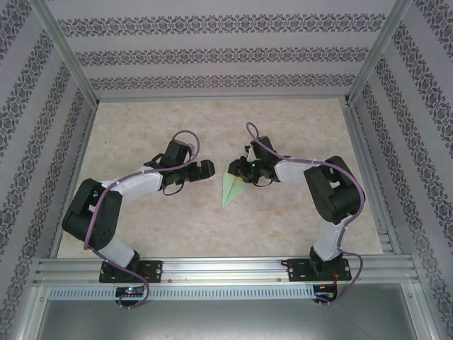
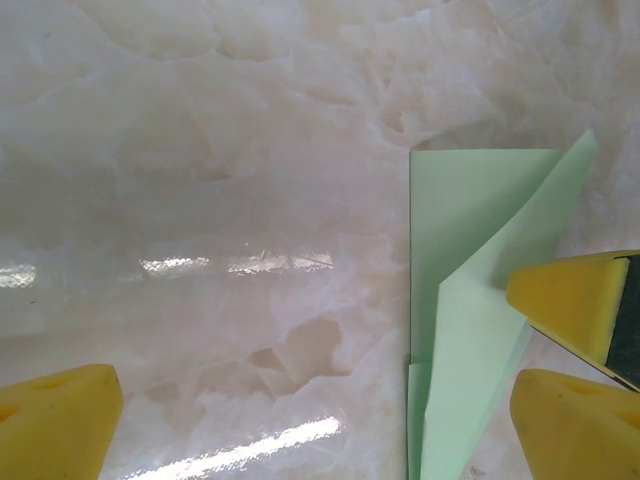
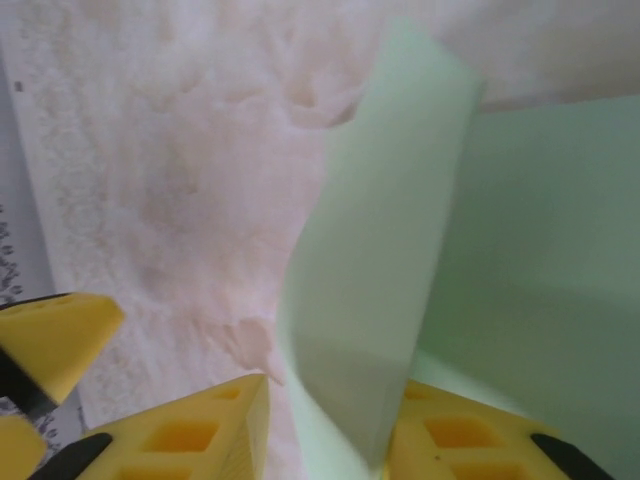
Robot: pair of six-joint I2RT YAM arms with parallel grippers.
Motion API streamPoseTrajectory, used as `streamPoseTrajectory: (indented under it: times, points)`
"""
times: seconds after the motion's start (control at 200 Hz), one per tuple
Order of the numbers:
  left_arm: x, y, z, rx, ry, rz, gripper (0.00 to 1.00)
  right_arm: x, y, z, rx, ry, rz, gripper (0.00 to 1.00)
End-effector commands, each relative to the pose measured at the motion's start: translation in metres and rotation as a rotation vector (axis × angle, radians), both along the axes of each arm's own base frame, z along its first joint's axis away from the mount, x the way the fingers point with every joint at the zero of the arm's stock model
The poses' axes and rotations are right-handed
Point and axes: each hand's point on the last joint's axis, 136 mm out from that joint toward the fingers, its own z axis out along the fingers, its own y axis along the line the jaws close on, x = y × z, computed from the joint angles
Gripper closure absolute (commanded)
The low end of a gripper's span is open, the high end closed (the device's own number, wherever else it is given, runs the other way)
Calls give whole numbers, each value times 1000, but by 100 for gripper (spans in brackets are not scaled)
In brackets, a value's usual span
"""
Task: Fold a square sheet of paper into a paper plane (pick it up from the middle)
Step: Pick up the paper plane from the center of the table, then turn over the paper at the center of the table.
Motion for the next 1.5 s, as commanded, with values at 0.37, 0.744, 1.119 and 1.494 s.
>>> streamPoseTrajectory:
  times: [0.37, 0.744, 1.119, 1.494]
  points:
    - [-6, -21, 39, -392, -9, -118, 0, 9, 17, 74, 280, -204, 41, 93]
    - [-13, -51, 96, -680, -66, -228, 0, 9, 23, 173, 567, -283, 101, 90]
    - [-13, -68, 128, -766, -162, -286, 38, 6, 29, 175, 597, -240, 110, 89]
    - [-7, -65, 117, -700, -143, -249, 89, 9, 8, 155, 454, -218, 62, 67]
